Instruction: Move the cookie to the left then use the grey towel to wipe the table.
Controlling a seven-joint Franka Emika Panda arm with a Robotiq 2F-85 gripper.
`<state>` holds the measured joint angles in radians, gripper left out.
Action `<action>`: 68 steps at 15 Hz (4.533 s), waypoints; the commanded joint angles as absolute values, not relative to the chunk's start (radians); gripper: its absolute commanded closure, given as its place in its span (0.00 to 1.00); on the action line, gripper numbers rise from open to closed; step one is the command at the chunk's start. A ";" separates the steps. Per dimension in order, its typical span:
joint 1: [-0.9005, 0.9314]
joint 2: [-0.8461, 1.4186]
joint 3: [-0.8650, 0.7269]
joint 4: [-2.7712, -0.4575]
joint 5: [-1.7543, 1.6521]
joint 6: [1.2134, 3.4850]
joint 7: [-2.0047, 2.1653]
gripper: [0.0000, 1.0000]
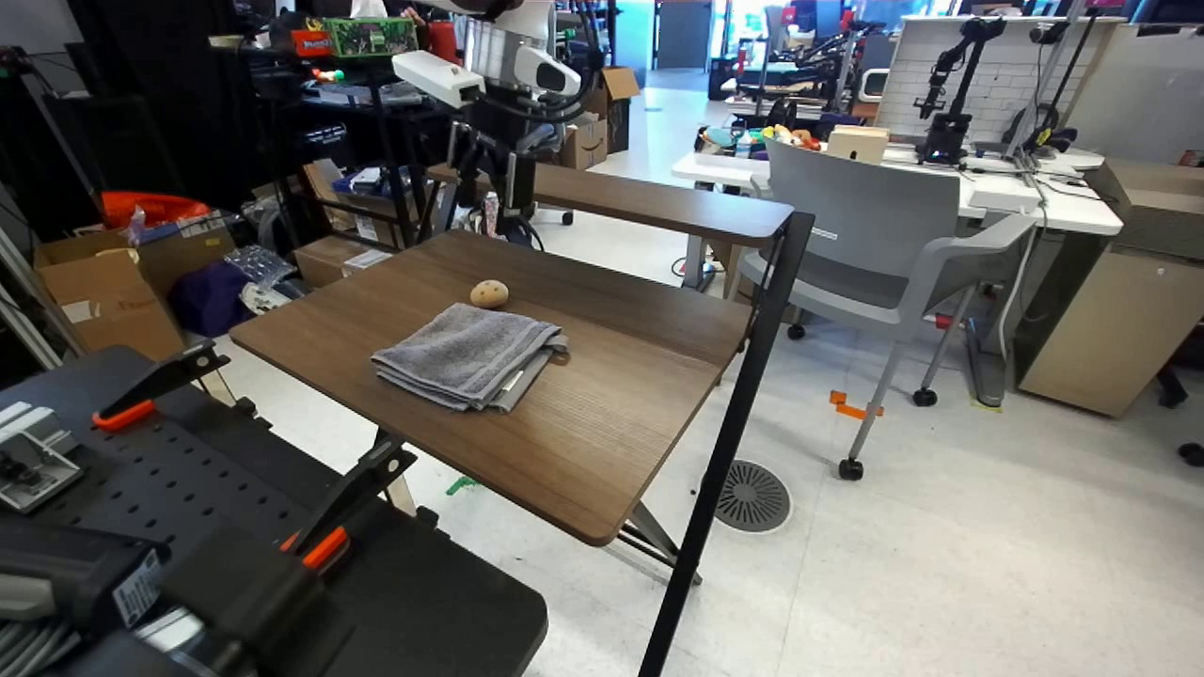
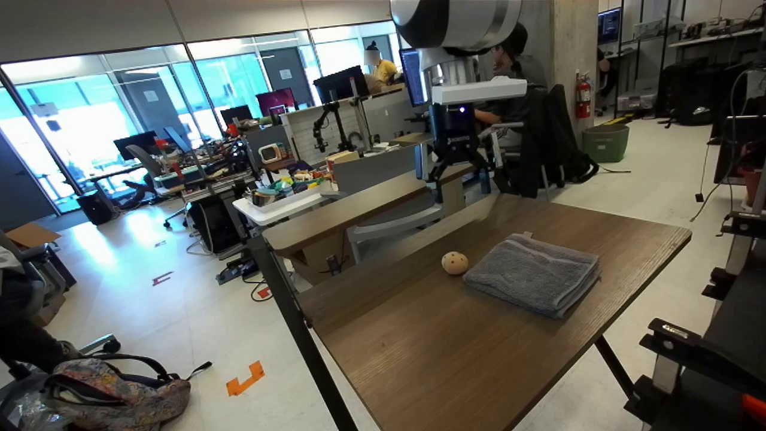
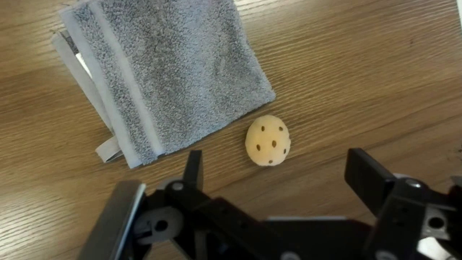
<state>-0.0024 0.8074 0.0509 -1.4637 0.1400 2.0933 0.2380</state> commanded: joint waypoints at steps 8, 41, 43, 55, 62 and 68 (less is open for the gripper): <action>-0.020 0.851 0.027 -1.471 0.122 2.252 0.050 0.00; 0.322 1.135 -0.072 -1.110 0.016 2.189 0.481 0.00; 0.312 1.196 -0.054 -1.026 0.011 2.159 0.471 0.00; 0.306 1.187 -0.148 -1.134 -0.035 2.264 0.618 0.00; 0.293 1.188 -0.145 -1.171 -0.029 2.260 0.635 0.00; 0.308 1.073 -0.133 -1.274 -0.029 2.280 0.621 0.00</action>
